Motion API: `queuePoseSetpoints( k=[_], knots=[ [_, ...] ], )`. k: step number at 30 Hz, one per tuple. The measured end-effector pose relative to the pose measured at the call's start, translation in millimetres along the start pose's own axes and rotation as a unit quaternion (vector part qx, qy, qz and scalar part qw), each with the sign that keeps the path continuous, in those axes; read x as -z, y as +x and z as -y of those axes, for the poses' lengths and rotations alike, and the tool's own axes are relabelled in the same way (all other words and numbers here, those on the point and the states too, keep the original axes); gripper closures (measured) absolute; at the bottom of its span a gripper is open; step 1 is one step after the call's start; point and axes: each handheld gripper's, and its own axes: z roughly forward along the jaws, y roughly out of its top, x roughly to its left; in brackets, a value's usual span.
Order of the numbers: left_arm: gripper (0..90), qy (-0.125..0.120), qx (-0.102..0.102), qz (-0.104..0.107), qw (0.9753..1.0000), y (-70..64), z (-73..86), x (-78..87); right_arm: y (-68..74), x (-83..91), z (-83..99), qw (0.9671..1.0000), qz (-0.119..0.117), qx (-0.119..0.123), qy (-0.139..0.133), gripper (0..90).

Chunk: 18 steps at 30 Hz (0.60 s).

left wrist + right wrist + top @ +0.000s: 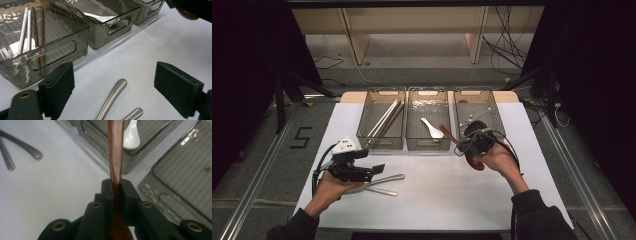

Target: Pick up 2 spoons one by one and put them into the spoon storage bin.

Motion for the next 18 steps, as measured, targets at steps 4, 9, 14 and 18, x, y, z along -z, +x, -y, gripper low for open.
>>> queuePoseSetpoints(
  k=[4,9,14,18],
  knots=[
    [16.1,-0.001,0.003,-0.002,1.0000,1.1,0.3,0.6,-1.2,-0.2,-16.6,0.9999,0.002,0.002,-0.013,82.8],
    [16.1,-0.001,0.003,-0.002,1.0000,1.1,0.4,0.8,-2.5,-3.8,-34.5,0.9997,0.003,0.000,-0.025,82.7],
    [16.1,-0.001,0.002,0.000,1.0000,0.4,0.3,0.8,-5.6,-10.2,-47.6,0.9996,0.006,-0.006,-0.028,82.8],
    [16.1,0.000,0.000,0.001,1.0000,0.2,0.5,0.7,-9.4,-12.4,-58.1,0.9993,0.007,-0.011,-0.036,82.7]
  ],
)
